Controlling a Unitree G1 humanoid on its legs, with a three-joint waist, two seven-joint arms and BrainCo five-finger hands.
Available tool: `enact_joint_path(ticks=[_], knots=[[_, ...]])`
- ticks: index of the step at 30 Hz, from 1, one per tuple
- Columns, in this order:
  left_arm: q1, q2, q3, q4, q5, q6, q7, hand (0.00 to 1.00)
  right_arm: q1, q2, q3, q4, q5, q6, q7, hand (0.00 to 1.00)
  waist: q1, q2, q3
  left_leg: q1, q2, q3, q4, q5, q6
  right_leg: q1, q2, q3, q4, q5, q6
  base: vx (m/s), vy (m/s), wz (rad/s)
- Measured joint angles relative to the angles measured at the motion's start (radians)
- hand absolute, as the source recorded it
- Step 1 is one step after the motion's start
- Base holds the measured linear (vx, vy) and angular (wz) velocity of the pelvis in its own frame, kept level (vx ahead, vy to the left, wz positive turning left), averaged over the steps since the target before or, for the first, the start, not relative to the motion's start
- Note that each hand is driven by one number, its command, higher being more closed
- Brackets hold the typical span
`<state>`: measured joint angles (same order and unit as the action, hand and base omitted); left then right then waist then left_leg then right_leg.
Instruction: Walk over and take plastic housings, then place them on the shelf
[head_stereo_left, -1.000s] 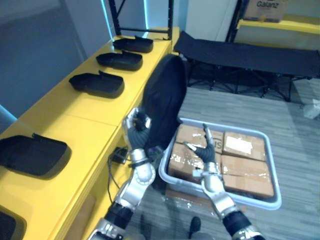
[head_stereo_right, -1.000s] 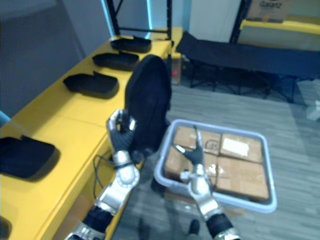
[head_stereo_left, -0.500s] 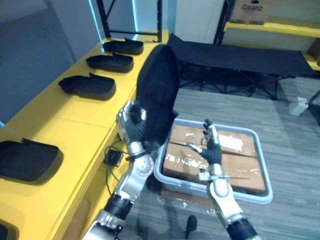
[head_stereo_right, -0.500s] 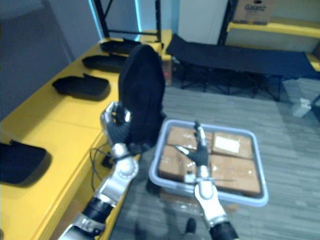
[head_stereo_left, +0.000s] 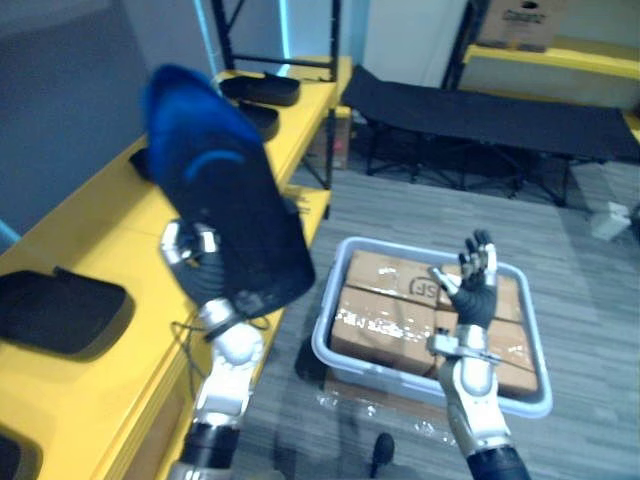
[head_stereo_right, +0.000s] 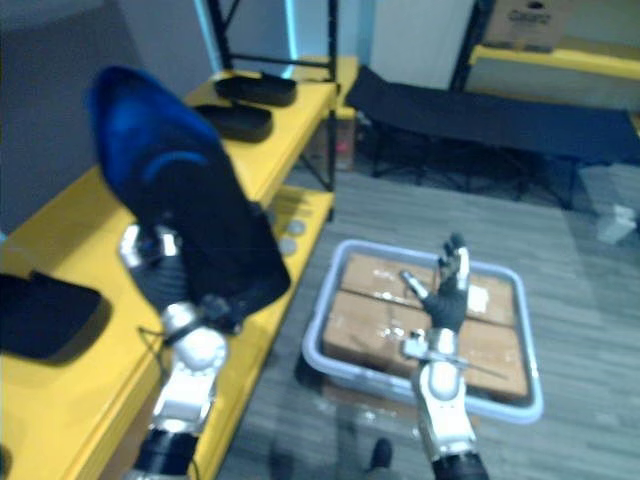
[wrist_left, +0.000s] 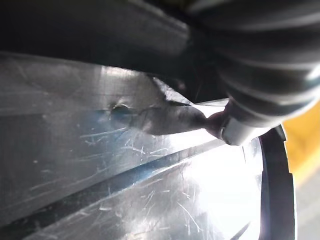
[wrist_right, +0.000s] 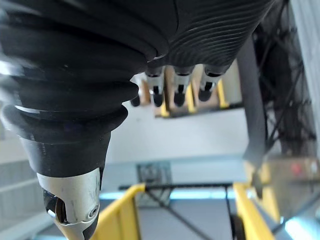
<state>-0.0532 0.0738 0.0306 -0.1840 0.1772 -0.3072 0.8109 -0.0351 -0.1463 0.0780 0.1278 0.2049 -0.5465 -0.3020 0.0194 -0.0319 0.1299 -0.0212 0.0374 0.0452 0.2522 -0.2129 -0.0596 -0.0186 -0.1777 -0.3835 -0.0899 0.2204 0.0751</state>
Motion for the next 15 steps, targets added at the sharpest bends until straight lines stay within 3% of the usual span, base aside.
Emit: enact_joint_path(ticks=[7,8,15], knots=[[0.195,0.006,0.232,-0.206,-0.102,-0.022,-0.13,1.0,-0.097,0.001,0.066,0.01,-0.005,0.015,0.002,0.0,0.122,0.022,-0.011,-0.022,-0.03,-0.163,-0.025,0.041,-0.005,0.071,-0.02,-0.167,0.0,-0.032,0.009,0.01,-0.029,0.74],[0.238,0.005,0.287,-0.226,-0.11,-0.023,-0.151,1.0,-0.118,0.005,0.086,0.029,-0.005,0.026,-0.002,0.0,0.153,0.032,-0.018,-0.028,-0.04,-0.209,-0.038,0.055,-0.006,0.089,-0.026,-0.21,0.0,-0.041,0.01,0.02,-0.021,0.79],[0.438,-0.049,0.432,-0.254,-0.202,-0.063,-0.238,1.0,-0.147,0.044,0.152,0.122,-0.056,0.09,-0.052,0.0,0.253,0.056,-0.035,-0.033,-0.072,-0.333,-0.07,0.085,-0.01,0.145,-0.042,-0.339,0.009,-0.07,0.028,0.04,-0.015,0.59]])
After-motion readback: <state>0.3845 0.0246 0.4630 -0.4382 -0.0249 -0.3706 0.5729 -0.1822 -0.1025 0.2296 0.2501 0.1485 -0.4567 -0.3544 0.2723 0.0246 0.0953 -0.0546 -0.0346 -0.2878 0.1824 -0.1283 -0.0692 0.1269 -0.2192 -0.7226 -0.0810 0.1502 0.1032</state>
